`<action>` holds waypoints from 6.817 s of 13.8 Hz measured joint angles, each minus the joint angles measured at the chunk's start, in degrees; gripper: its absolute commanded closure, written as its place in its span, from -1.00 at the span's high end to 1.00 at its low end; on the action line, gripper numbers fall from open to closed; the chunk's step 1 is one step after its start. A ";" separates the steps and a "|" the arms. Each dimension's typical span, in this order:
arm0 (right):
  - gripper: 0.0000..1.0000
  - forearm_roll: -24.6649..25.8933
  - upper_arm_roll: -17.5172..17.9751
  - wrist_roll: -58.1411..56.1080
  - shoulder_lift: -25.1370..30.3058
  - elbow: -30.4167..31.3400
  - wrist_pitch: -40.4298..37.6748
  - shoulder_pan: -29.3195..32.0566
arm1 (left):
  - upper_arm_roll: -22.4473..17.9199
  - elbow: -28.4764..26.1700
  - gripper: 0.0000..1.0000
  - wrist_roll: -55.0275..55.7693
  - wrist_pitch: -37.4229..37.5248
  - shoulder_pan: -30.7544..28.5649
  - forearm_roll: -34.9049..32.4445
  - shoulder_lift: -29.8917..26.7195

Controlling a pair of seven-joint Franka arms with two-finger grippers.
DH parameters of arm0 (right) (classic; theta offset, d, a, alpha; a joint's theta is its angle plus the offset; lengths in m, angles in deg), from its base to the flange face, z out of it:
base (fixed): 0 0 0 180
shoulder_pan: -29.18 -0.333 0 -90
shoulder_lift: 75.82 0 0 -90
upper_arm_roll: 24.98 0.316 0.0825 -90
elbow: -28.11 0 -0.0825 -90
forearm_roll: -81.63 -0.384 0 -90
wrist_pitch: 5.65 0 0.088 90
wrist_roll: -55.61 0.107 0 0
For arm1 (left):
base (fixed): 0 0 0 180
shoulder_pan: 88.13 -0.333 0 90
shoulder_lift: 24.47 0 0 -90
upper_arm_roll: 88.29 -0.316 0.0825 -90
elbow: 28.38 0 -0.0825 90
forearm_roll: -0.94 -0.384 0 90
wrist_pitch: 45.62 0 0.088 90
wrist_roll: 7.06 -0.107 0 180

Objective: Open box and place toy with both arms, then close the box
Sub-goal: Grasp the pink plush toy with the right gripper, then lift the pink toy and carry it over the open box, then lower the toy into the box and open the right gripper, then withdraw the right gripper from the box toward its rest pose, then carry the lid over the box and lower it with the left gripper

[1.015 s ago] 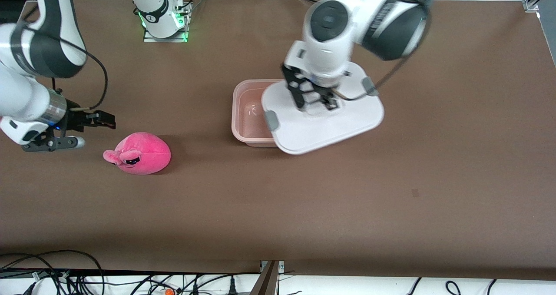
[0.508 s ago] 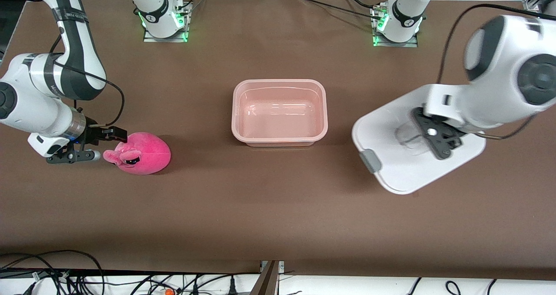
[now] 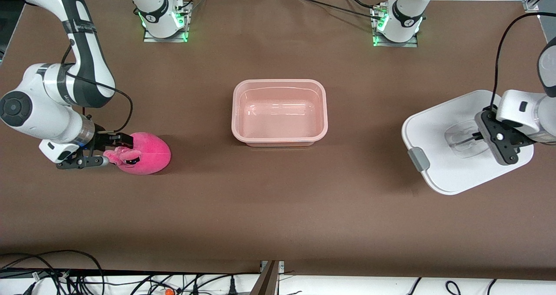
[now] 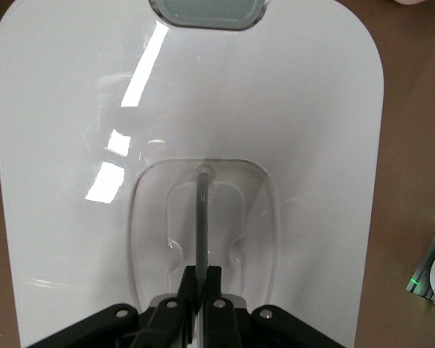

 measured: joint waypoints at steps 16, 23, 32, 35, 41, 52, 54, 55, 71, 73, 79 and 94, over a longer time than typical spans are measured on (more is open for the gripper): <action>-1.00 -0.04 2.71 -3.26 -0.10 -1.16 -3.35 -0.21 | 1.15 -0.41 -1.00 -1.04 0.07 -0.08 -0.01 0.70; -1.00 -0.05 11.73 -3.94 1.27 -17.71 -27.45 -3.24 | 1.15 -0.47 -1.00 -1.07 0.10 -0.12 -0.01 0.70; -1.00 3.41 12.83 -7.30 -2.62 -32.90 -42.14 -24.59 | 1.36 -0.49 -1.00 -1.10 0.13 -0.04 -0.01 0.70; -1.00 4.94 12.83 -8.40 -7.79 -41.16 -46.39 -31.96 | 1.38 -0.51 -1.00 -1.10 0.14 -0.03 -0.01 0.69; -1.00 5.65 11.86 -18.53 -12.21 -44.97 -44.27 -33.58 | 1.38 -0.51 -1.00 -1.12 0.16 -0.03 -0.01 0.70; -1.00 9.41 11.69 -20.72 -20.26 -45.32 -35.83 -35.36 | 1.40 -0.54 -1.00 -1.13 0.18 0.00 -0.01 0.70; -1.00 10.73 11.72 -20.72 -21.49 -45.36 -35.39 -35.62 | 1.40 -0.54 -1.00 -1.13 0.18 0.00 -0.01 0.70; -1.00 11.47 11.74 -20.72 -22.12 -45.36 -34.91 -35.86 | 1.40 -0.54 -1.00 -1.13 0.18 0.01 -0.01 0.70; 1.00 12.53 12.69 -5.57 -26.67 -48.04 -18.66 -39.22 | 1.45 -0.58 -1.00 -1.13 0.21 0.05 -0.01 0.70; 1.00 12.00 12.45 -4.98 -24.43 -48.39 -18.94 -37.59 | 1.46 -0.58 -1.00 -1.13 0.21 0.05 -0.01 0.70; 1.00 8.52 9.90 -4.87 -16.18 -48.77 -30.14 -27.95 | 1.51 -0.59 -1.00 -1.13 0.22 0.08 -0.01 0.70; 1.00 5.67 0.64 9.74 20.11 -18.67 -38.03 -9.25 | 5.17 -0.59 -1.00 8.93 -1.54 22.20 5.95 0.88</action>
